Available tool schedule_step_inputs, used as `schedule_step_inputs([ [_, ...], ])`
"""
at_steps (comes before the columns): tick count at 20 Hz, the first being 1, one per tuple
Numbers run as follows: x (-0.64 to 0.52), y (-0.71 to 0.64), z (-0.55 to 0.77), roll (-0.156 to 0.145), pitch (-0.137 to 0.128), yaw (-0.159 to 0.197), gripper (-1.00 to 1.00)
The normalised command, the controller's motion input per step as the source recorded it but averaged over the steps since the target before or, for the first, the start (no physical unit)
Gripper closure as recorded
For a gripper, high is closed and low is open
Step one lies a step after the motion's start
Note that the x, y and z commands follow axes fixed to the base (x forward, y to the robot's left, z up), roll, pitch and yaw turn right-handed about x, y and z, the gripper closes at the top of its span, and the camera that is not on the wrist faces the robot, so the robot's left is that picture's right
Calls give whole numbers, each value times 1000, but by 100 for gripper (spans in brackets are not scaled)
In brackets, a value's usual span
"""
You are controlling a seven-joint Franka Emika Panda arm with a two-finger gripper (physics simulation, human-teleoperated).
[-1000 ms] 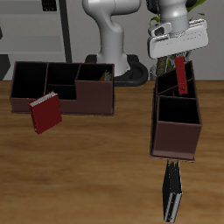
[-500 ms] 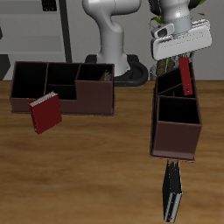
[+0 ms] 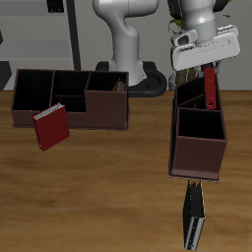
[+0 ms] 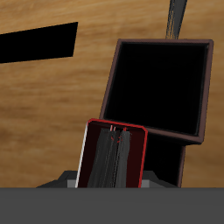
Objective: Place the orange book into the back desk caddy's right compartment and place the left red book into the left desk caddy's back compartment and place the right red book into the left desk caddy's left compartment
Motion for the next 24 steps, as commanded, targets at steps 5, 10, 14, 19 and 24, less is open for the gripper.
schedule_step_inputs([
  [5,-16,6,-289,25,53,-12,100],
  [10,-51,-75,-57,10,14,-16,100],
  [14,-245,57,116,45,-79,65,100],
  [19,72,-135,-84,-17,31,-33,100],
  [24,-15,-77,-185,-31,56,-14,100],
])
